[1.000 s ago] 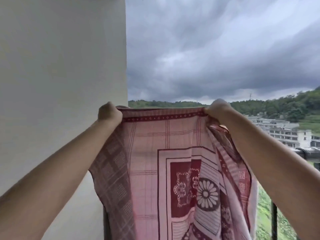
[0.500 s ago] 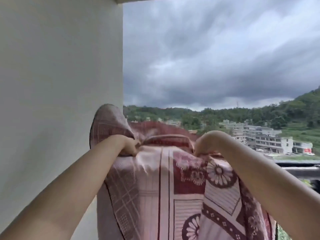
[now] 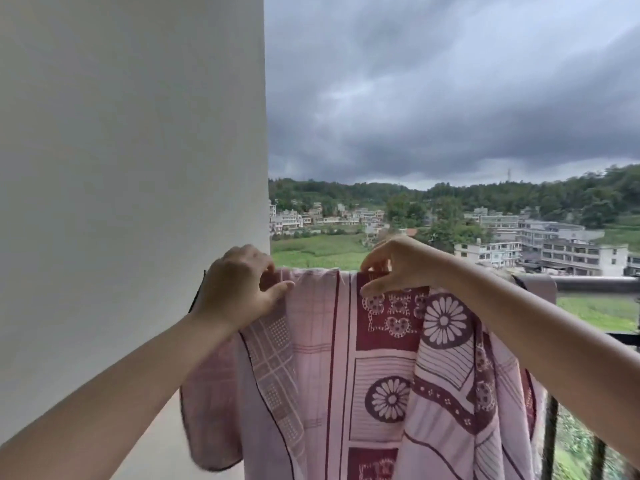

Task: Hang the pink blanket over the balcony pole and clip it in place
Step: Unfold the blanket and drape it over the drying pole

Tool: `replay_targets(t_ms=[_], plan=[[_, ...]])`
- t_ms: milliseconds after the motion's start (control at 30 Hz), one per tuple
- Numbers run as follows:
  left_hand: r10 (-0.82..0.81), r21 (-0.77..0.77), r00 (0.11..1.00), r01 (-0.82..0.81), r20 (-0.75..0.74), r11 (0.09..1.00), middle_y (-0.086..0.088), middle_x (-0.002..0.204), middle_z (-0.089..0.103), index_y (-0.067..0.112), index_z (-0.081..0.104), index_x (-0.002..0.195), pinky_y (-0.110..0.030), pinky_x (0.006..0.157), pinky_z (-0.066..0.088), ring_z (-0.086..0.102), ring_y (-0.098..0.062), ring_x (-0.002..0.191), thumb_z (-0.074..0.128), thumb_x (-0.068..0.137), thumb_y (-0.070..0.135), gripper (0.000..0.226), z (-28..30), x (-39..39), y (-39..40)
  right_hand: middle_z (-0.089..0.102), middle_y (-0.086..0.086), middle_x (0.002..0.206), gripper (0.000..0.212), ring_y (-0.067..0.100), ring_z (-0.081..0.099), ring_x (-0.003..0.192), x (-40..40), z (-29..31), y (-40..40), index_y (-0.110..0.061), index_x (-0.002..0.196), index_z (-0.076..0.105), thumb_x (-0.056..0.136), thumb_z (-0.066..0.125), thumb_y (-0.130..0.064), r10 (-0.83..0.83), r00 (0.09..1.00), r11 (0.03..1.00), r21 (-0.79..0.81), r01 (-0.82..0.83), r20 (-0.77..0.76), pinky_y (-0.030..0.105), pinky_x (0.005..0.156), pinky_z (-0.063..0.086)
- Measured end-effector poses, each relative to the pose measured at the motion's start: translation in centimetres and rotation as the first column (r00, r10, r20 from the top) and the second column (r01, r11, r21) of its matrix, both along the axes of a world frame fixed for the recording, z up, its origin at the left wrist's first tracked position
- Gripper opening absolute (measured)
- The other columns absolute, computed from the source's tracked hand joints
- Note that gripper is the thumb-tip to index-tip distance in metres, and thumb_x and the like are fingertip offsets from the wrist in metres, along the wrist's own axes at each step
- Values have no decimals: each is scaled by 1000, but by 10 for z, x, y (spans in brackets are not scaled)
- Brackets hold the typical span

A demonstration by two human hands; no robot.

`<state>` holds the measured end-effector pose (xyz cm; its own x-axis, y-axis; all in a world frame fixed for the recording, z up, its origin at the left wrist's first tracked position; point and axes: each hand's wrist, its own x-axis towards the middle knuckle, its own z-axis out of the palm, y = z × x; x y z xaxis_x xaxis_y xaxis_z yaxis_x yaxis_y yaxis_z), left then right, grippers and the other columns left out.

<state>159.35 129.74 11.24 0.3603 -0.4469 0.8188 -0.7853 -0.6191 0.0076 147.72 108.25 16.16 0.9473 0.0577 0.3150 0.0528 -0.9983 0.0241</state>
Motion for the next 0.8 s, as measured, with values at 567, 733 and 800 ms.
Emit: replay_targets(t_ms=[567, 733, 800], plan=[[-5, -376, 912, -165, -411, 912, -37, 91, 63, -8, 56, 82, -33, 62, 28, 58, -47, 86, 46, 90, 3, 17, -77, -42, -4, 60, 6, 55, 18, 24, 59, 55, -48, -55, -38, -2, 54, 65, 66, 73, -13, 215, 785, 904, -422, 65, 580, 29, 48, 56], [81, -466, 907, -287, -413, 837, -36, 95, 61, -10, 58, 90, -39, 68, 35, 56, -45, 90, 45, 93, 13, 27, -42, -20, 30, 60, 7, 55, 22, 24, 60, 55, -53, -44, -32, 1, 57, 59, 77, 67, -4, 47, 798, 949, -277, 152, 601, 32, 53, 56], [110, -486, 917, -301, -383, 821, -36, 99, 61, -11, 58, 97, -41, 75, 39, 55, -45, 94, 45, 91, 7, 23, -23, -13, 34, 53, 4, 57, 30, 19, 53, 58, -50, -25, -37, -2, 59, 49, 89, 49, -2, -162, 785, 923, -190, 334, 598, 24, 48, 44]])
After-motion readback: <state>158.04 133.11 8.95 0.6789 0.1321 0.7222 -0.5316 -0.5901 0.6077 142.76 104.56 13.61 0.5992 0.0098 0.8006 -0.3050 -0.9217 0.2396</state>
